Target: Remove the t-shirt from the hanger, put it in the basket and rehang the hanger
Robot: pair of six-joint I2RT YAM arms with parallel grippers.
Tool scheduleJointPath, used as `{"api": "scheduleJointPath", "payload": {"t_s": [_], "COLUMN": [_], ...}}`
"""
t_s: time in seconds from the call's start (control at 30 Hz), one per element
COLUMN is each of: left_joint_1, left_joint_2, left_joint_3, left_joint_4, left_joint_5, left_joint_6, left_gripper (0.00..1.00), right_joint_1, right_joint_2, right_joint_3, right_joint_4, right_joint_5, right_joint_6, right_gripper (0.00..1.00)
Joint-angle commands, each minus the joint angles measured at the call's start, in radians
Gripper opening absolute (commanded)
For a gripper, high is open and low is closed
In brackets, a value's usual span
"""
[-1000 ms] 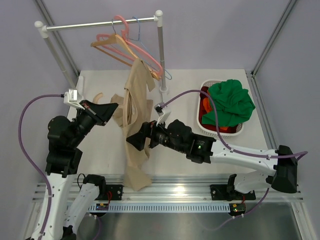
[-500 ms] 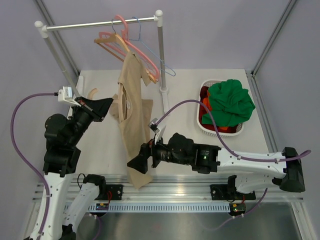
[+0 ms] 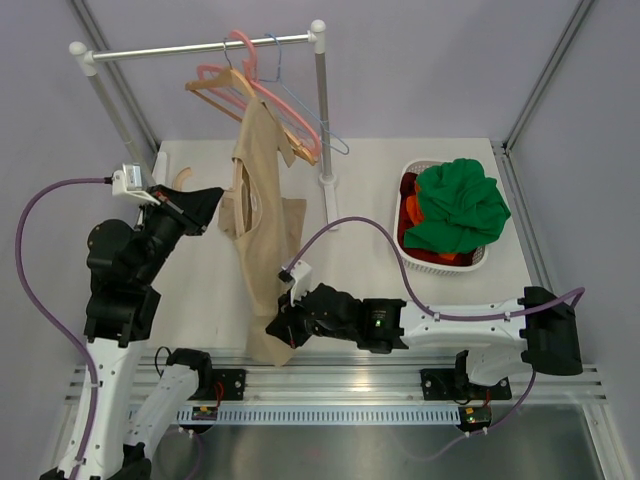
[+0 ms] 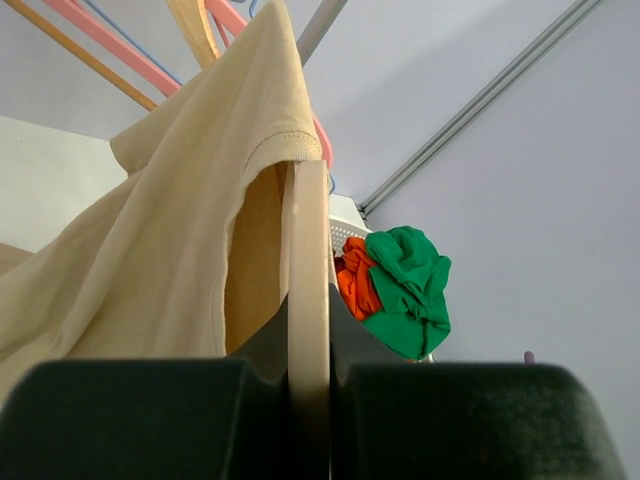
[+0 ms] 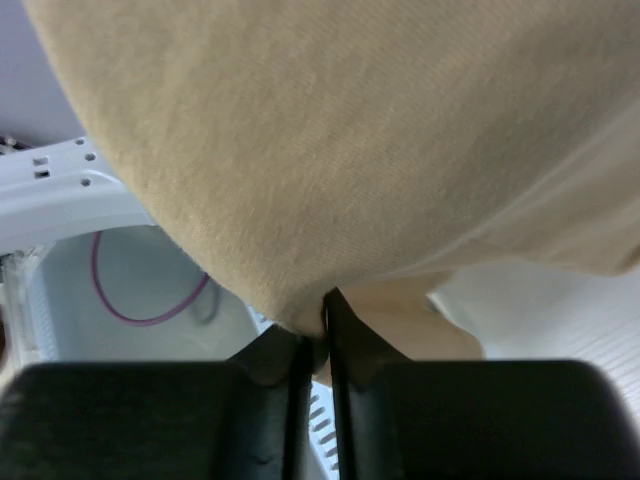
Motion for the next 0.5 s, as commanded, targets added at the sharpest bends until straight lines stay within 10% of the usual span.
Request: {"api": "scheduleJointPath", "payload": {"t_s": [0.0,0.27,0.47], "left_joint_1": [-0.004,-0.002,0.055], "left_joint_2": [-0.01,0.145,0.287], "left_joint_3": [0.064,0.248,0.441], "left_joint_4": [0.093,0.007,0.039], "left_joint_5": [-0.04,-0.322,-0.257], "left_joint_6": [0.044,0.296,0.227], "left_gripper": [0.0,0.0,0.0], "right_joint_1": [0.01,0.082,0.167], "right_joint_2": [-0.054,-0.192,-0.226], "right_joint_3": [-0.015,-0.115,-0.248], "right_joint_4": [0.057,-0.19,-0.39], "right_joint_5": [0.044,0.012,-0.062], "right_joint_6": [-0.027,-0.099,0.014], "right_gripper": [0.02,0.0,0.0]}}
